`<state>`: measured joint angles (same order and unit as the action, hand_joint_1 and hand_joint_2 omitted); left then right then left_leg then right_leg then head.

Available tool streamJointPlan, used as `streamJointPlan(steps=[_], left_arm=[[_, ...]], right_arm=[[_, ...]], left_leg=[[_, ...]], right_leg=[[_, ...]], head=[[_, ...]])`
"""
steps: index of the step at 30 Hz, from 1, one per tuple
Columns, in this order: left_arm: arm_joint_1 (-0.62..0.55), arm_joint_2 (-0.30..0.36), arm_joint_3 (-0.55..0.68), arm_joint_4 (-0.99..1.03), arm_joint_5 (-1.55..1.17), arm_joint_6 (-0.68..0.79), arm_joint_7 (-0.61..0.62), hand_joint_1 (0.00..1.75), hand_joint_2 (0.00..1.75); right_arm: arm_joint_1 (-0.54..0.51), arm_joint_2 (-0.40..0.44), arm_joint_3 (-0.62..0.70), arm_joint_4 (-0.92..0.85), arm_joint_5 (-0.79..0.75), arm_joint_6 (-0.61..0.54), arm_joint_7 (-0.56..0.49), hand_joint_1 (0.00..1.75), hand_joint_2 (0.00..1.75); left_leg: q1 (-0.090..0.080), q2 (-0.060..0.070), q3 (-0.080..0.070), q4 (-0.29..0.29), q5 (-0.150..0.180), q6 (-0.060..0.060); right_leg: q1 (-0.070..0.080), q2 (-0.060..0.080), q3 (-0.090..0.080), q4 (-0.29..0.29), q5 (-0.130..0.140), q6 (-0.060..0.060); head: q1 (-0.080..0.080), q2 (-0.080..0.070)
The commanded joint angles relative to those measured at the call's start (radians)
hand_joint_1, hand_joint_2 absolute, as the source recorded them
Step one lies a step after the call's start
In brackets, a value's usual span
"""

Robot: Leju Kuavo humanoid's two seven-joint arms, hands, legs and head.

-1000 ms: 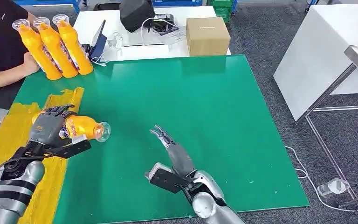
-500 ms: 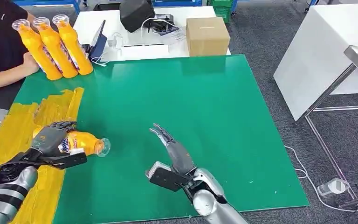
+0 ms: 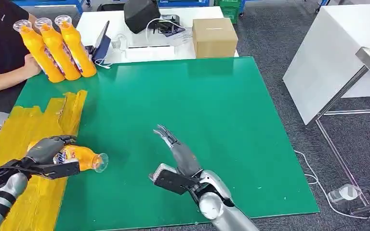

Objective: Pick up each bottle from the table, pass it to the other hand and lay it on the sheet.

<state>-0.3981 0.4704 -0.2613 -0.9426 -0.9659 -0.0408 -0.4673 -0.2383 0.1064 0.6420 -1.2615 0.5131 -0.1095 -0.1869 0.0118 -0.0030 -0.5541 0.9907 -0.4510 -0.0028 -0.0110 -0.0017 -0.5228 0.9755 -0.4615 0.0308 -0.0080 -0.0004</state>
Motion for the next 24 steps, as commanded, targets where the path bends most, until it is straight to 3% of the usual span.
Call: streamJointPlan(steps=[1, 2, 19, 22, 24], left_arm=[[-0.057, 0.017, -0.102, 0.148, 0.025, -0.030, 0.003, 0.00, 1.75], [-0.082, 0.010, -0.133, 0.180, -0.010, -0.041, 0.056, 0.00, 0.00], [-0.077, 0.023, -0.154, 0.181, 0.021, -0.021, 0.020, 0.00, 0.00], [-0.024, -0.027, -0.082, 0.120, 0.018, 0.142, 0.066, 0.00, 0.00], [0.029, -0.140, 0.052, 0.045, -0.114, 0.504, 0.173, 0.00, 0.00]], right_arm=[[-0.065, -0.014, 0.032, 0.071, -0.012, 0.006, 0.002, 0.00, 1.75], [-0.063, -0.013, 0.031, 0.072, -0.013, 0.004, 0.004, 0.00, 1.75], [-0.068, -0.014, 0.037, 0.080, -0.016, 0.005, 0.005, 0.00, 1.75], [-0.058, -0.013, 0.032, 0.070, -0.017, 0.000, 0.006, 0.00, 1.75], [-0.033, -0.012, 0.027, 0.051, -0.002, -0.012, 0.011, 0.00, 1.75]], left_leg=[[0.001, 0.002, 0.003, -0.001, 0.000, 0.001], [0.000, 0.000, 0.001, 0.000, 0.000, 0.000], [0.000, 0.000, 0.002, -0.001, 0.000, 0.000], [-0.001, 0.001, 0.003, -0.001, 0.000, 0.001], [-0.001, 0.000, 0.003, -0.002, 0.000, 0.001]], right_leg=[[0.001, 0.002, 0.003, -0.002, 0.001, -0.002], [0.000, 0.000, 0.001, 0.000, 0.000, 0.000], [0.000, 0.000, 0.002, 0.000, 0.000, -0.001], [0.000, 0.001, 0.002, -0.001, 0.000, 0.000], [0.000, 0.000, 0.003, -0.002, 0.000, 0.000]], head=[[0.000, 0.000], [0.000, 0.000], [0.000, 0.000], [0.000, 0.000], [0.000, 0.000]])
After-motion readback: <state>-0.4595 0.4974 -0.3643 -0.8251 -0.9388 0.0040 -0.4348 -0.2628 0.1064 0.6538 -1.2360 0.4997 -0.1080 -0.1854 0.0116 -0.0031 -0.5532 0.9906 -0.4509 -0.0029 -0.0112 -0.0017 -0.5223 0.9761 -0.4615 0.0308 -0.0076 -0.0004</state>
